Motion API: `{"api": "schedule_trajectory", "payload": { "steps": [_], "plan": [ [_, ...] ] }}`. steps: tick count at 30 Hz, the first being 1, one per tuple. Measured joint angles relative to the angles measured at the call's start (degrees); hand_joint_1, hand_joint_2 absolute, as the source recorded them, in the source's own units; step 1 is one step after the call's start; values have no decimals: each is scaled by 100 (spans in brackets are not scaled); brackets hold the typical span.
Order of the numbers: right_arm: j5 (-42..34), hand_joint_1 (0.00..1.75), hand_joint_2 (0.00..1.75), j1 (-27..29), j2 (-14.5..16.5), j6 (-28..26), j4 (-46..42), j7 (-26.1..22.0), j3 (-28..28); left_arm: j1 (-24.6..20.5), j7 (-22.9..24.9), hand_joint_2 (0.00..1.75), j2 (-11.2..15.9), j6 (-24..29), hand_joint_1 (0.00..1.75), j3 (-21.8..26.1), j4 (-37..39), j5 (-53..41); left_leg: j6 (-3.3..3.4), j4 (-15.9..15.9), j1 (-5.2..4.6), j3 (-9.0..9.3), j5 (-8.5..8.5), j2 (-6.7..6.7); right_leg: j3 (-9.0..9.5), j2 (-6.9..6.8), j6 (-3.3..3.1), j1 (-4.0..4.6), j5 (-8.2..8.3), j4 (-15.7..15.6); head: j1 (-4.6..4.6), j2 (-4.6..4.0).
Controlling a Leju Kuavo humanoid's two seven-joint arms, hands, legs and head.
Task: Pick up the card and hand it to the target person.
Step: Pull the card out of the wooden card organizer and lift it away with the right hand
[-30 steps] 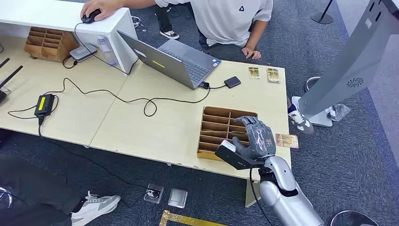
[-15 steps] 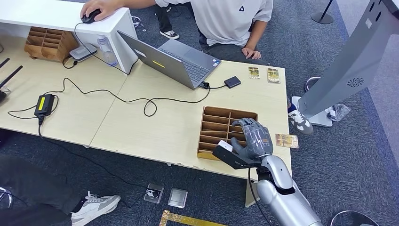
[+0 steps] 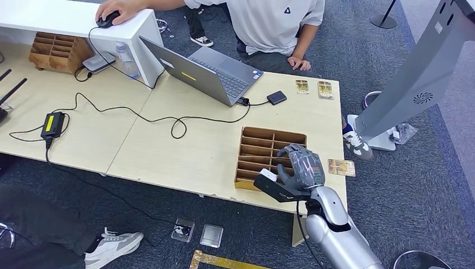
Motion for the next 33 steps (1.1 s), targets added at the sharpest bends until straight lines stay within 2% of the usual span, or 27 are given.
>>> {"api": "schedule_trajectory", "payload": {
  "steps": [15,17,19,23,33],
  "plan": [
    [127,100,175,-22,34,-4,103,49,-8,30,-115,175,0,113,0,13,0,31,0,0,0,1,0,0,0,0,0,0,0,0,0,0],
    [134,108,175,-23,39,-4,118,54,-8,28,-116,175,0,110,0,16,0,14,0,0,0,2,0,0,0,0,0,0,0,0,0,0],
    [154,124,175,-26,46,-4,131,56,-9,26,-116,175,0,105,0,17,1,-9,0,0,0,2,0,0,0,0,0,0,0,0,0,0],
    [182,172,175,-44,51,-14,145,53,-10,23,-111,175,0,87,0,17,0,-33,0,0,0,2,0,0,0,0,0,0,0,0,0,0],
    [205,175,175,-58,80,-109,153,5,-15,23,-105,175,0,35,0,15,0,-33,0,0,0,3,0,0,1,0,0,0,0,0,0,0]
  ]
}}
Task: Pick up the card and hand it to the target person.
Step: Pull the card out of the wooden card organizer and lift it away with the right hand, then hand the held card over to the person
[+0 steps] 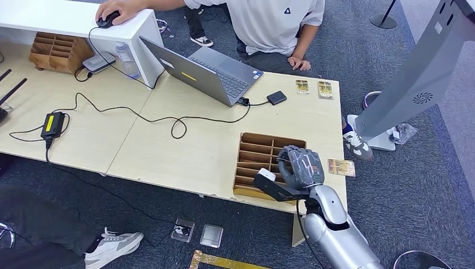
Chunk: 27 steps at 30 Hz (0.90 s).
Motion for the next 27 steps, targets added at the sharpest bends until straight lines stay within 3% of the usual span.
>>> {"api": "schedule_trajectory", "payload": {
  "steps": [10,15,27],
  "plan": [
    [99,175,175,20,45,-385,-149,-33,-16,-2,33,175,0,-43,0,-9,0,0,0,0,0,1,0,1,0,1,0,0,0,1,0,0],
    [102,175,175,9,43,-712,-613,43,-124,-12,85,175,0,-71,0,-43,0,0,1,0,0,1,1,2,0,1,1,0,1,1,1,0],
    [37,175,175,-123,-11,-883,-1707,203,-401,-38,191,175,13,-164,0,-177,-2,1,2,1,0,1,2,2,1,1,1,0,2,1,1,0]
  ]
}}
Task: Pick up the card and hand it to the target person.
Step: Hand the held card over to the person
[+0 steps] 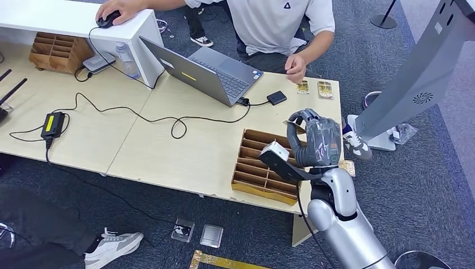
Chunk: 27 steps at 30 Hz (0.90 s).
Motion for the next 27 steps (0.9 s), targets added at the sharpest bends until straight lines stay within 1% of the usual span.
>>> {"api": "schedule_trajectory", "payload": {
  "steps": [4,7,12,16,17,19,20,21,22,23,26,27],
  "plan": [
    [-132,175,175,-124,0,-48,-182,14,-39,-19,74,175,0,-54,0,-95,0,1,0,0,1,-2,0,1,1,0,0,0,0,1,0,0],
    [-170,175,175,-304,62,37,-106,-19,-26,-38,135,175,0,-163,0,-208,0,1,0,-1,2,-6,0,0,2,0,0,0,0,3,0,0],
    [-188,175,175,-749,333,144,487,-221,43,-82,228,175,0,-338,0,-479,-4,10,1,-1,3,-5,4,-4,2,-5,0,0,1,7,-3,0],
    [-275,175,175,-942,521,117,979,-305,125,-91,238,175,0,-328,0,-648,-15,144,1,-1,3,-9,4,-13,0,-10,0,1,1,9,-10,0],
    [-284,165,175,-968,545,113,1085,-294,130,-87,238,175,0,-303,0,-668,-17,191,1,-1,3,-13,4,-14,-2,-11,0,1,1,9,-8,0],
    [-287,83,175,-1009,573,111,1259,-262,129,-78,237,175,0,-254,0,-689,-18,263,0,0,3,-20,4,-15,-8,-11,0,1,1,10,-4,0],
    [-286,40,175,-1025,584,111,1324,-247,127,-74,236,175,0,-234,0,-693,-18,286,0,0,3,-22,4,-15,-11,-11,0,0,1,11,-3,0],
    [-279,5,175,-1040,600,112,1374,-237,129,-72,236,175,0,-223,0,-697,-19,297,-1,1,3,-23,3,-14,-13,-9,0,0,1,11,-2,0],
    [-271,3,175,-1054,623,113,1417,-231,134,-72,236,175,0,-218,0,-703,-19,299,-2,0,3,-23,2,-14,-14,-9,-1,0,0,10,-4,0],
    [-263,0,131,-1068,647,115,1456,-227,143,-72,236,175,0,-220,0,-716,-18,294,-2,0,3,-23,1,-14,-15,-9,-2,1,-2,10,-8,0],
    [-253,0,0,-1095,700,117,1569,-221,180,-79,231,175,0,-256,0,-778,-19,248,-3,-1,3,-23,-2,-18,-14,-14,-6,1,-8,8,-15,0],
    [-256,0,0,-1099,710,116,1598,-221,191,-82,230,175,0,-272,0,-792,-20,223,-3,-1,3,-23,-3,-18,-14,-14,-6,1,-9,7,-13,0]
  ]
}}
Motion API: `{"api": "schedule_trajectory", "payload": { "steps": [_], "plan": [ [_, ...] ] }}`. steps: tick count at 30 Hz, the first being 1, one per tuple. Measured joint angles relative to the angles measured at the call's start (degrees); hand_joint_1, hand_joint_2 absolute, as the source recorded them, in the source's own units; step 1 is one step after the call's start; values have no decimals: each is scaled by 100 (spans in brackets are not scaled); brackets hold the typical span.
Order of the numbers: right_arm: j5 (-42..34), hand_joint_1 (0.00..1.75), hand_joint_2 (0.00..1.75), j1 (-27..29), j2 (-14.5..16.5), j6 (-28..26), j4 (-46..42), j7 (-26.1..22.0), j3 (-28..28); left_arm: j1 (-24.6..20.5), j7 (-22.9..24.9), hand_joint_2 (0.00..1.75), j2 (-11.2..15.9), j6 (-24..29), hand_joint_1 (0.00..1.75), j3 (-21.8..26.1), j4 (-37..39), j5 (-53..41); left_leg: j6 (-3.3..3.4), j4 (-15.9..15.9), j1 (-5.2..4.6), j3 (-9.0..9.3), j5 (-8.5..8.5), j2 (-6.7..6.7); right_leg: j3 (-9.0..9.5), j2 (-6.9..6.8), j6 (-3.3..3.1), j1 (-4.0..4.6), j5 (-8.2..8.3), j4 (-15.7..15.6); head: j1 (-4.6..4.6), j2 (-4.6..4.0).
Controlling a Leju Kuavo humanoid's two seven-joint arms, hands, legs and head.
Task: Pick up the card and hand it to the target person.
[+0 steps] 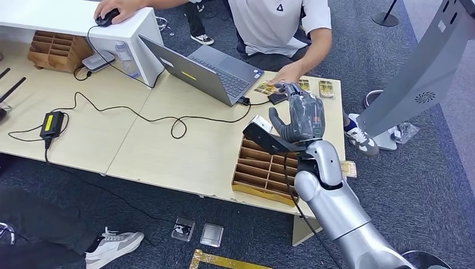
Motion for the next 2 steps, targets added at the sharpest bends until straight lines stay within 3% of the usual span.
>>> {"api": "schedule_trajectory", "payload": {
  "steps": [2],
  "plan": [
    [-17,0,0,-1,14,2,31,0,14,-6,-1,175,0,-22,0,-12,0,-37,0,0,0,1,0,2,1,4,0,0,0,-1,2,0]
  ]
}}
